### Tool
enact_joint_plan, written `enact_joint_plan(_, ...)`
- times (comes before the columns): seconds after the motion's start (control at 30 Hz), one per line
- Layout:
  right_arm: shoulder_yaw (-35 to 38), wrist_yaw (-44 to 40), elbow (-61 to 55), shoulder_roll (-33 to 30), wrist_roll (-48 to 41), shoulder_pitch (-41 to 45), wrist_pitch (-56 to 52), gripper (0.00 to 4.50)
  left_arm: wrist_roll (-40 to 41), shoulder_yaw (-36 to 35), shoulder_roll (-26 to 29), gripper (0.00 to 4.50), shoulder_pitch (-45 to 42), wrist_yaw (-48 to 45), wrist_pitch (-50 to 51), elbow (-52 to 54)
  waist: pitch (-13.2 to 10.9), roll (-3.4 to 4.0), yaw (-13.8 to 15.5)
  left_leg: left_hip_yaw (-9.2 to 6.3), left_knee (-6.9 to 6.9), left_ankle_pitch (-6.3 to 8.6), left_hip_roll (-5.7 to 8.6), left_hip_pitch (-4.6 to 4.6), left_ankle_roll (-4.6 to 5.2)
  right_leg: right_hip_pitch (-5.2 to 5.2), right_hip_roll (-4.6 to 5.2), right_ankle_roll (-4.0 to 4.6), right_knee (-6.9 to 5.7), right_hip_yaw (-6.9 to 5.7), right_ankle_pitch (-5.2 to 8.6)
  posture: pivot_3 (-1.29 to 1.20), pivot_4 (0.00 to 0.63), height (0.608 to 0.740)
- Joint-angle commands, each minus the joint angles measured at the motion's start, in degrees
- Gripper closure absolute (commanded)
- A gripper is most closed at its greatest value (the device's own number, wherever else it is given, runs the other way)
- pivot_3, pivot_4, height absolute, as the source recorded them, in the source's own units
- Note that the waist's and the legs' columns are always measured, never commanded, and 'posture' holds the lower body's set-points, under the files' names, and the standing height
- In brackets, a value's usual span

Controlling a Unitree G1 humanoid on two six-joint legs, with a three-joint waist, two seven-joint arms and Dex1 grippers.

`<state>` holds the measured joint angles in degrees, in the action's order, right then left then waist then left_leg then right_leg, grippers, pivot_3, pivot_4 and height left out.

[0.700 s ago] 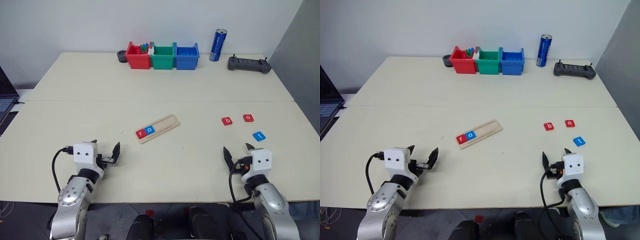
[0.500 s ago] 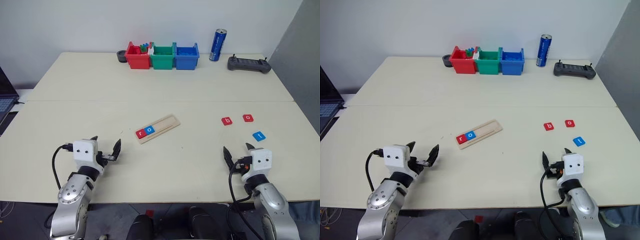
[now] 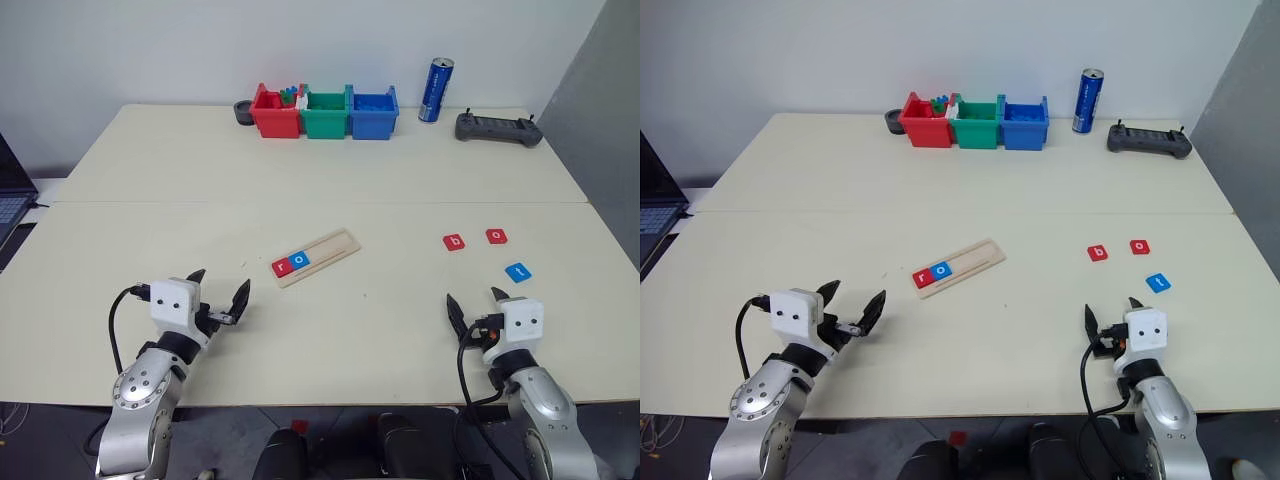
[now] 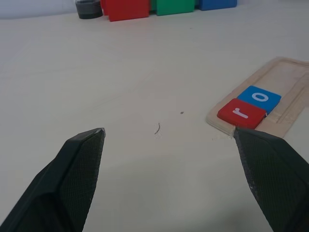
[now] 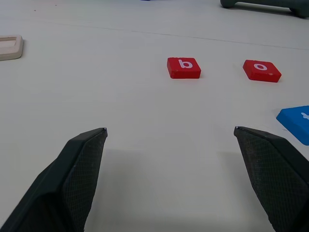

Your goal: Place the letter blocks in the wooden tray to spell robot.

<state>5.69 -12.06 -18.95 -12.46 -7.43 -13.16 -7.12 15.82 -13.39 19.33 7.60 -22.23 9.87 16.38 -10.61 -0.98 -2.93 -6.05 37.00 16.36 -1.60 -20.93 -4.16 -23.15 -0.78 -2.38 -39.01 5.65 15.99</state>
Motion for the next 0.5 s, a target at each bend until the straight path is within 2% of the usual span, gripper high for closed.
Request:
enact_joint_plan(0.03, 0.75, 0.4, -1.43, 0.01, 0.36, -0.39, 1.23, 0.03, 1.65, -0.7, 0.16, 0.0, -0.57, -0.74, -0.9, 2.44, 0.0, 0.0, 0.0, 0.0, 0.0, 0.0, 0.0, 0.0, 0.0, 0.0, 0.0, 0.0, 0.0, 0.0, 0.0, 0.0, 0.15, 0.74)
enact_joint_plan(0.2, 0.77, 0.26, -1.67, -0.29, 0.51, -0.42, 1.21, 0.03, 0.84, -0.1, 0.81, 0.0, -2.12, -1.0, -1.53, 0.79, 0.0, 0.0, 0.0, 0.0, 0.0, 0.0, 0.0, 0.0, 0.0, 0.0, 0.0, 0.0, 0.0, 0.0, 0.0, 0.0, 0.15, 0.74)
enact_joint_plan(0.37, 1.32, -0.22, -1.89, -1.13, 0.62, 0.53, 0.94, 0.03, 3.35, 0.67, 3.1, 0.0, -5.73, -7.36, -1.98, -2.33, 0.0, 0.0, 0.0, 0.0, 0.01, 0.0, 0.0, 0.0, 0.0, 0.0, -0.01, 0.01, 0.0, 0.0, 0.0, 0.0, 0.15, 0.74)
enact_joint_plan(0.47, -0.43, -5.54, -4.34, -3.52, -2.7, 1.94, -1.11, 0.03, 3.67, 1.69, 5.07, 0.0, -9.22, -10.84, -1.2, -5.0, 0.0, 0.0, -0.07, 0.01, 0.01, 0.0, 0.01, 0.0, 0.0, 0.0, -0.01, 0.0, 0.0, -0.01, 0.0, 0.0, 0.15, 0.74)
enact_joint_plan(0.5, -2.49, -9.44, -6.56, -6.07, -4.42, 2.35, -3.99, 0.03, 4.1, 2.29, 5.99, 0.0, -10.83, -12.73, -0.43, -6.3, 0.0, 0.01, -0.08, 0.0, 0.01, 0.0, 0.01, 0.0, 0.0, 0.0, -0.02, 0.0, 0.0, -0.01, 0.0, 0.0, 0.15, 0.74)
